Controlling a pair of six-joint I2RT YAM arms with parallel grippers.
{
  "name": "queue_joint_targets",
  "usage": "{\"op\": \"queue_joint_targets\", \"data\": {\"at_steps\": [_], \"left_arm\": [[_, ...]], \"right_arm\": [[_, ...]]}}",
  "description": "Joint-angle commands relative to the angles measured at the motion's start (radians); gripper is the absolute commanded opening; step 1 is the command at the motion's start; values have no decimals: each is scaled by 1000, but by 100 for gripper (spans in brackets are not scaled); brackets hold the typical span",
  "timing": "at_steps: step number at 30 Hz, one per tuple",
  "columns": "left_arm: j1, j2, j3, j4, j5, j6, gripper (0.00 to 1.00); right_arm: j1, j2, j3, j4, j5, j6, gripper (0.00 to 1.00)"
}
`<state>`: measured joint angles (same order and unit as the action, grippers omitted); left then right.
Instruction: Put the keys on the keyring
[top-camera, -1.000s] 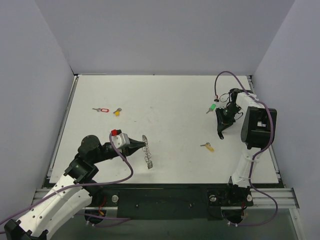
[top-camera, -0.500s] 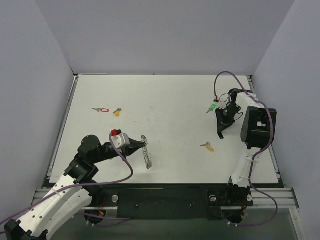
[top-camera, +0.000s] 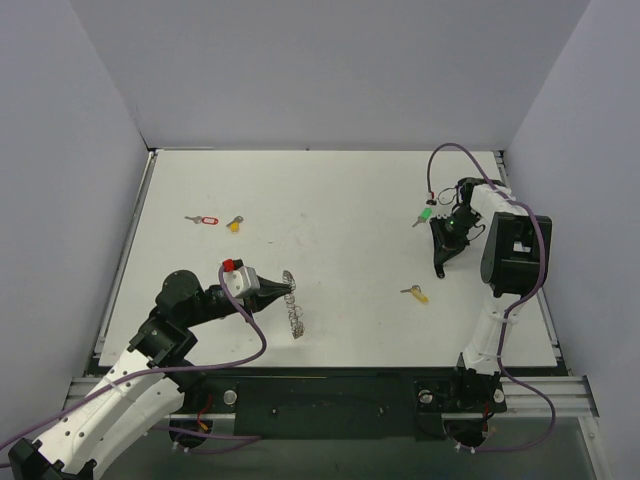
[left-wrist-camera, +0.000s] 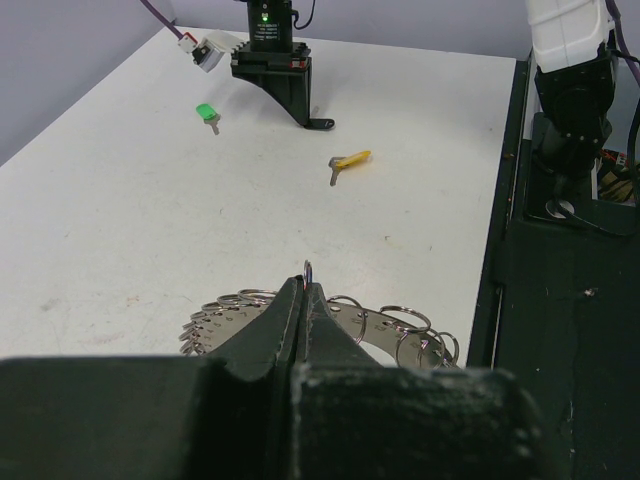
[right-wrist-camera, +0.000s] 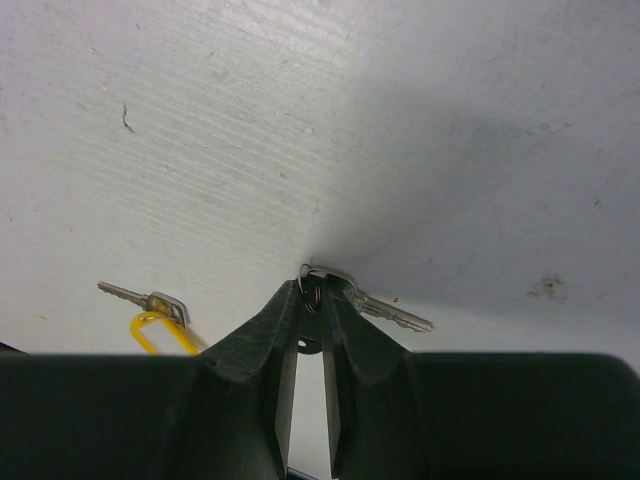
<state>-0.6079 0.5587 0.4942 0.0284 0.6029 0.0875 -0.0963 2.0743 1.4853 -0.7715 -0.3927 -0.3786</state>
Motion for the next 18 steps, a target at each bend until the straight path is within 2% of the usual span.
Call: {"op": "queue_joint_targets", "data": {"at_steps": [1, 13, 18], "left_arm": [[5, -10, 9, 39, 15, 9, 0], [4, -10, 7, 38, 15, 9, 0], [3, -11, 7, 39, 17, 11, 0]], "right_arm": [[7, 15, 27, -51, 9, -8, 11], [9, 9, 27, -51, 9, -8, 0], [7, -6, 26, -51, 17, -16, 0]]}}
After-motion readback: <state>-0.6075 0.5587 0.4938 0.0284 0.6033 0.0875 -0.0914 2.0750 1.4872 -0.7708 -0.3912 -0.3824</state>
